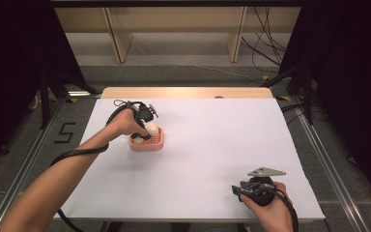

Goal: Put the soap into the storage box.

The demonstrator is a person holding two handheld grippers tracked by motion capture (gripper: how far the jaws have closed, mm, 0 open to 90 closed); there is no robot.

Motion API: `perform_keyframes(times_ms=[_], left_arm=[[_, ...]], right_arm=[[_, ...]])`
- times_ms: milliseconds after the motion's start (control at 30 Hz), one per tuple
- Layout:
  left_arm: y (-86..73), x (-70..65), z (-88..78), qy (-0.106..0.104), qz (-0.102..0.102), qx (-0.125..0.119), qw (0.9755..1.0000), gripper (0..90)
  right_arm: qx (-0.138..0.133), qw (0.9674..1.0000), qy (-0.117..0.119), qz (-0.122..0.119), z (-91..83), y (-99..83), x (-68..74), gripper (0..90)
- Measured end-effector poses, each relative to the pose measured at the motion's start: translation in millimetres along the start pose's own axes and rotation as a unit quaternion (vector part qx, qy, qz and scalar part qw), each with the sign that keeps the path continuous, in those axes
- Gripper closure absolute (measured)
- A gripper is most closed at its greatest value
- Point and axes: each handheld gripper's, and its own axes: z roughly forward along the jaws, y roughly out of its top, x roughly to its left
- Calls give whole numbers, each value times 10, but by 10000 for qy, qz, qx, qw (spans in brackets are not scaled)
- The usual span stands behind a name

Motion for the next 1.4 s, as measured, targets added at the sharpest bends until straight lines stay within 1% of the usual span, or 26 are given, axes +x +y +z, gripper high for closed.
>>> perform_keyframes(times_ms=[133, 200, 367, 400, 600, 667, 867, 1000, 1033, 1167, 1200, 1367, 1400], left_arm=[[3, -1, 20, -3, 34, 18, 10000, 492], [2, -1, 40, -3, 118, 39, 9999, 492], [5, 2, 61, -5, 126, 22, 9999, 493], [10, 10, 68, -1, 153, 62, 9999, 492], [12, 18, 89, -5, 147, 63, 9999, 492], [10, 24, 101, -29, 140, 84, 9999, 492], [5, 38, 120, -11, 150, 125, 9998, 492], [0, 42, 147, -9, 165, 160, 9997, 492], [0, 44, 149, -9, 168, 168, 9997, 492], [2, 53, 162, -22, 193, 175, 9997, 492], [4, 52, 167, -20, 206, 172, 9996, 492], [6, 50, 175, -22, 214, 180, 9996, 492], [6, 54, 180, -16, 242, 185, 9995, 492]], right_arm=[[18, 10000, -26, -11, -3, 0, 1, 604], [15, 10000, -19, -6, -3, 0, 2, 604], [12, 10000, -20, -3, -3, -1, 1, 604], [-1, 10000, 10, 3, 1, -2, -1, 604], [-1, 10000, 9, 10, -2, -1, -1, 604], [5, 10000, 9, 6, -1, -2, -1, 604], [15, 10000, -13, -7, -3, -1, 1, 604], [25, 10000, 31, 6, 5, -5, -2, 601], [26, 10000, 71, 55, 4, -4, 5, 601], [28, 10000, 39, 9, 5, -4, -1, 601], [46, 10000, 54, 54, 1, -3, 8, 599], [40, 9999, 86, 56, 7, -6, 5, 598], [40, 9999, 85, 55, 5, -5, 5, 598]])
